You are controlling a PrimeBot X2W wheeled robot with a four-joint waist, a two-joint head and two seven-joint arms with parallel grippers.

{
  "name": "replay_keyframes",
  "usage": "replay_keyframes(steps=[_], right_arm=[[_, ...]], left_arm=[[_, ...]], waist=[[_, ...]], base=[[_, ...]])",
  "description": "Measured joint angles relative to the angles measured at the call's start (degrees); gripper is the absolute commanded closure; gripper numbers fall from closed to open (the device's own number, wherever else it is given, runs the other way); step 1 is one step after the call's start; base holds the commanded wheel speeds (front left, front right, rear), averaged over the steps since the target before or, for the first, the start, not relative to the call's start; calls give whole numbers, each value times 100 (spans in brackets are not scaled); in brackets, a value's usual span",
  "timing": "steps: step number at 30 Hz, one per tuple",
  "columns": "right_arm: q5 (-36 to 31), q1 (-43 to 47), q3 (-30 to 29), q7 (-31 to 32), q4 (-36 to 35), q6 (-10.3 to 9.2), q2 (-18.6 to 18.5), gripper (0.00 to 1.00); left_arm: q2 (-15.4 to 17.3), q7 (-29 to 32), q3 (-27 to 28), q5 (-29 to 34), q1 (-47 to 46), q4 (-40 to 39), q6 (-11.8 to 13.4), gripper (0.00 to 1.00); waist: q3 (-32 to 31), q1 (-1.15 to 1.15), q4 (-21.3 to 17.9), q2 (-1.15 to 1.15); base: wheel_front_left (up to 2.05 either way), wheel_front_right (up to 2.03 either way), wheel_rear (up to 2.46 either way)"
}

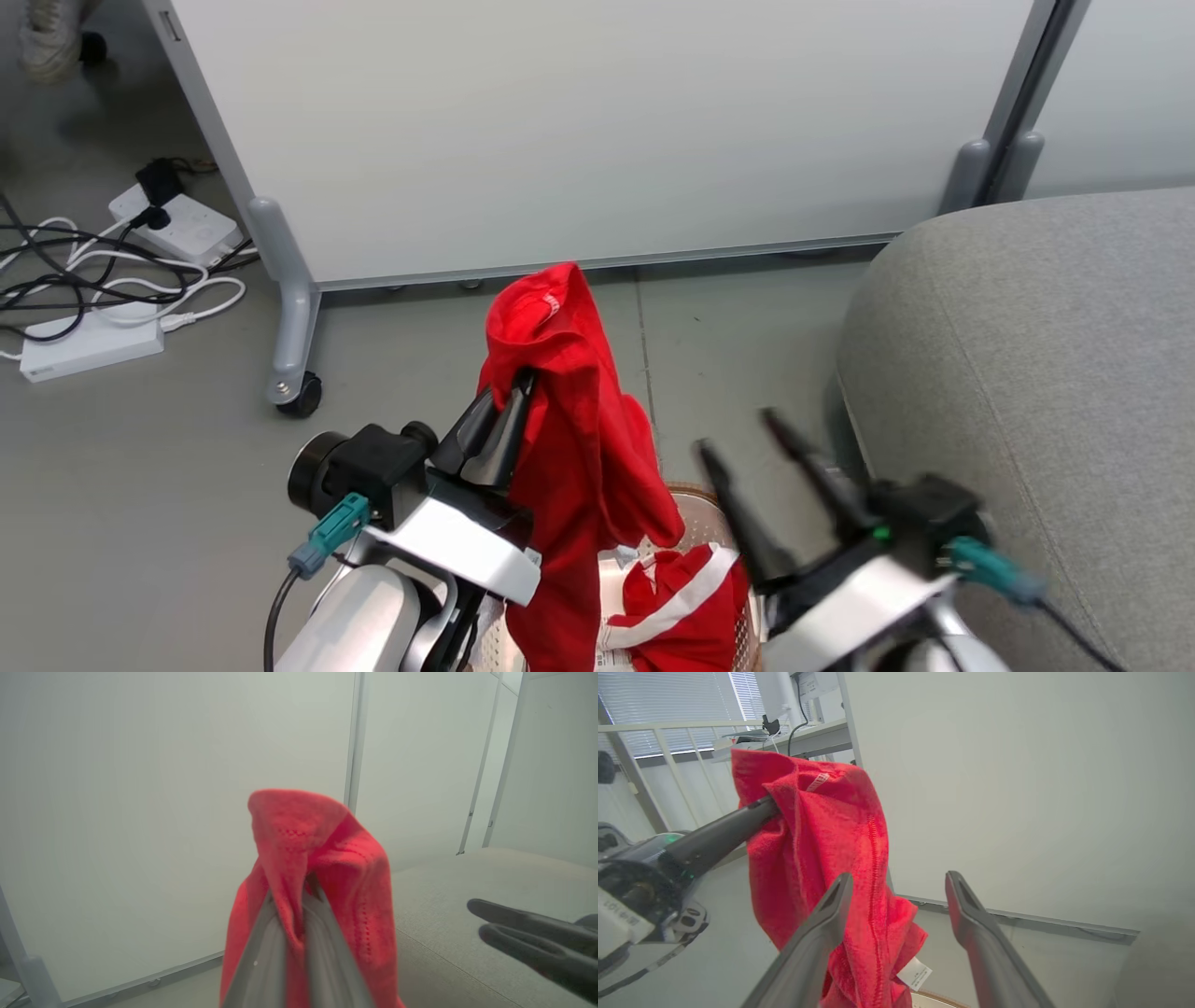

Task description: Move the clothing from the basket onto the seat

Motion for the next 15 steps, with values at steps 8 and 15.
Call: replay_keyframes(steps=[8,15], right_arm=[[531,-1023,1764,-348,1121,0,5,0],[1004,-1918,2354,-780,2262,0,2,0]], left_arm=[[-96,15,-157,7,-180,47,-41,100],[-152,-3,-269,34,-270,51,-56,100]], waist=[[84,0,230,0],[155,0,400,0]], base=[[0,0,0],[0,0,0]])
